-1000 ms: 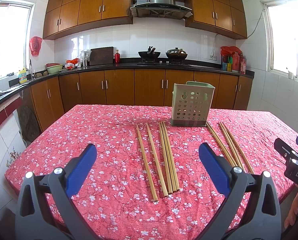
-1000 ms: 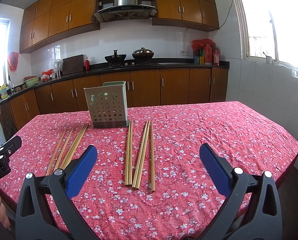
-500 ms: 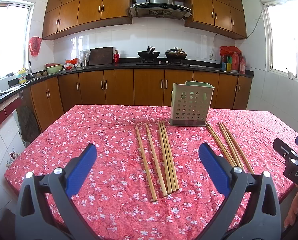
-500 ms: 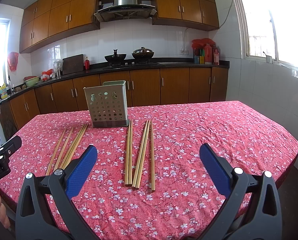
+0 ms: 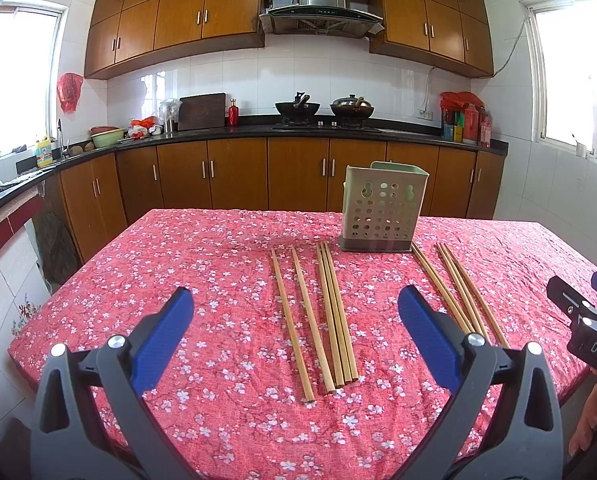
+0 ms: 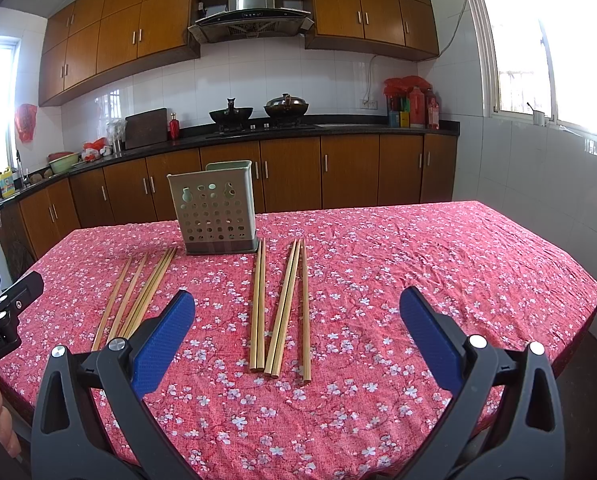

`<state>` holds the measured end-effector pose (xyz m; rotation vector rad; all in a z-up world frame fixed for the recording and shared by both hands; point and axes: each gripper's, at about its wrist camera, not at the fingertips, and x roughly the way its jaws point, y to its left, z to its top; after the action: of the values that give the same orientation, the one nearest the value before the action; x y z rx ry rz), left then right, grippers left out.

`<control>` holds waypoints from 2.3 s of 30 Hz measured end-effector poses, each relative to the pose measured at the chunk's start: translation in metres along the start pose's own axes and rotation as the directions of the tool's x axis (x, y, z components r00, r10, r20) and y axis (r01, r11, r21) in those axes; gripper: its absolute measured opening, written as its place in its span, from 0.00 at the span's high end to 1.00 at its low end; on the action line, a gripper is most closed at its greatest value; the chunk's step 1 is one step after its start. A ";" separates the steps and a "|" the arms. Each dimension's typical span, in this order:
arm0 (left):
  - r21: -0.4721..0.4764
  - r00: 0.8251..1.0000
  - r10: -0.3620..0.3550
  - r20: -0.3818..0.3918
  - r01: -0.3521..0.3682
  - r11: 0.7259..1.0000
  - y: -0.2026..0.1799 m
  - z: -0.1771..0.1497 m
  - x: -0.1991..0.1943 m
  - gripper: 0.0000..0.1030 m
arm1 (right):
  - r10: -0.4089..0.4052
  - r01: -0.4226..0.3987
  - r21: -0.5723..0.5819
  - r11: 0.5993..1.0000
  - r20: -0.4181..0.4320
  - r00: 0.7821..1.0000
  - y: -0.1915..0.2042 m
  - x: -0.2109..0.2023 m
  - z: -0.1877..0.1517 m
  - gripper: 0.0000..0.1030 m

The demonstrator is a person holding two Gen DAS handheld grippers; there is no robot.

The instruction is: Organize utensils

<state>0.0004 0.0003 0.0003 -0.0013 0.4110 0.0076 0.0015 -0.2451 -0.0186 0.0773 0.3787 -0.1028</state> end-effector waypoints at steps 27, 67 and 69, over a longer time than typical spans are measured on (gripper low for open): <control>0.000 1.000 -0.002 -0.004 0.002 1.000 -0.003 0.004 0.002 0.04 | 0.001 -0.001 0.002 1.000 -0.006 1.000 -0.001 0.003 -0.002 0.02; -0.059 0.863 -0.059 -0.501 0.034 0.998 0.017 -0.022 0.153 0.90 | -0.002 0.020 0.033 0.999 -0.461 0.887 -0.013 0.138 -0.031 0.92; -0.050 0.862 -0.057 -0.504 0.037 0.998 0.018 -0.020 0.158 0.92 | 0.007 0.014 0.041 0.999 -0.465 0.885 -0.017 0.148 -0.028 0.92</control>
<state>0.1373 0.0195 -0.0815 -0.0532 0.9403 -0.0338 0.1255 -0.2724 -0.1008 0.1450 0.8600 -0.0952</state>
